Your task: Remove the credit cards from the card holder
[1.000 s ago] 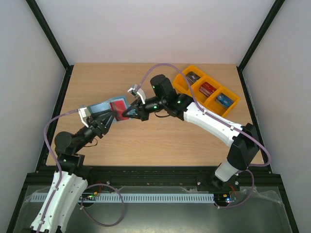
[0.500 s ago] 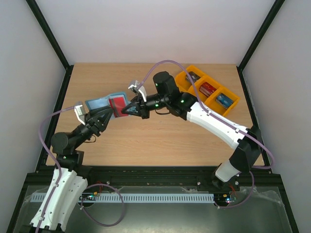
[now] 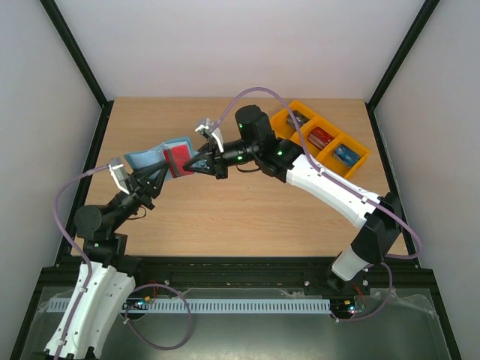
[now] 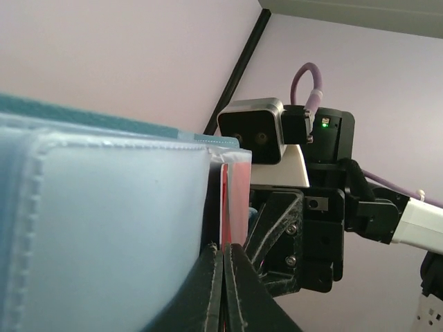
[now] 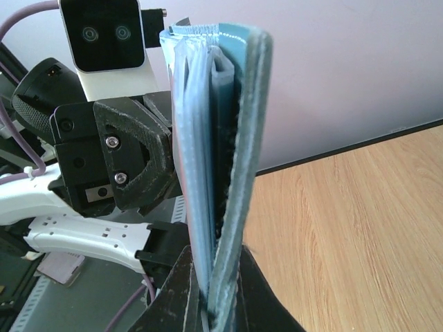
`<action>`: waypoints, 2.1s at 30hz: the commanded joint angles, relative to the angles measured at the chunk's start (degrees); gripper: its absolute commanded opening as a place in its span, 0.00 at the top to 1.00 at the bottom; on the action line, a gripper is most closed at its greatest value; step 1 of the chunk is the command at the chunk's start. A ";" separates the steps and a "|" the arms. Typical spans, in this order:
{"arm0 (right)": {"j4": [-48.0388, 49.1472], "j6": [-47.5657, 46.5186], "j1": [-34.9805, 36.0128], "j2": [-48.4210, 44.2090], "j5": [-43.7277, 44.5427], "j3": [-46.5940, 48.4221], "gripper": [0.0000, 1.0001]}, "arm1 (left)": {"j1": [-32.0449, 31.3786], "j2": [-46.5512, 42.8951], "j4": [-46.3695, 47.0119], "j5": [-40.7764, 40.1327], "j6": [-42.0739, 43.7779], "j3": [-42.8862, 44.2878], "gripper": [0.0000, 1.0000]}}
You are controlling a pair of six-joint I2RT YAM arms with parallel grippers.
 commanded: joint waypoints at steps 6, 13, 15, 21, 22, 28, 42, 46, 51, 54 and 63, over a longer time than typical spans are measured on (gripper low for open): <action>-0.65 -6.77 4.16 -0.67 -1.07 3.30 0.98 | -2.46 -3.81 -16.47 6.70 6.29 1.22 0.98; -5.32 -7.97 4.06 -1.06 0.41 5.55 0.98 | -1.88 -3.77 -14.11 9.50 8.79 0.83 0.98; -3.03 -6.34 4.36 -0.72 -0.21 3.99 0.98 | -1.86 -3.67 -14.87 8.69 9.50 -0.18 0.92; -10.45 -12.12 5.47 -0.16 -1.62 5.87 0.98 | -1.78 -0.77 -15.85 6.31 13.05 0.88 0.72; -10.96 -12.61 5.61 -0.33 -1.55 5.63 0.98 | -1.80 -0.39 -15.26 6.40 13.19 0.98 0.72; -9.23 -13.73 6.30 0.15 -2.81 2.74 0.98 | -1.19 0.65 -7.71 8.80 7.40 -0.27 0.96; -3.47 -9.62 3.49 -3.91 -4.29 -2.56 0.88 | 0.44 -5.59 -14.58 5.02 6.16 -2.19 0.98; -2.56 -9.03 3.26 -3.81 -4.66 -2.45 0.88 | 0.98 -5.44 -13.58 4.25 6.13 -1.87 0.98; -2.96 -9.02 1.86 -4.94 -4.71 -2.70 0.86 | 1.17 -6.82 -16.46 3.89 8.75 -0.94 0.98; -3.21 -9.17 1.11 -5.57 -4.12 -2.99 0.87 | 1.41 -6.56 -17.69 3.34 9.70 -1.14 0.98; 0.86 -5.52 0.84 -5.23 -6.47 -3.44 0.98 | 2.86 -6.18 -11.65 7.01 4.64 -3.73 0.98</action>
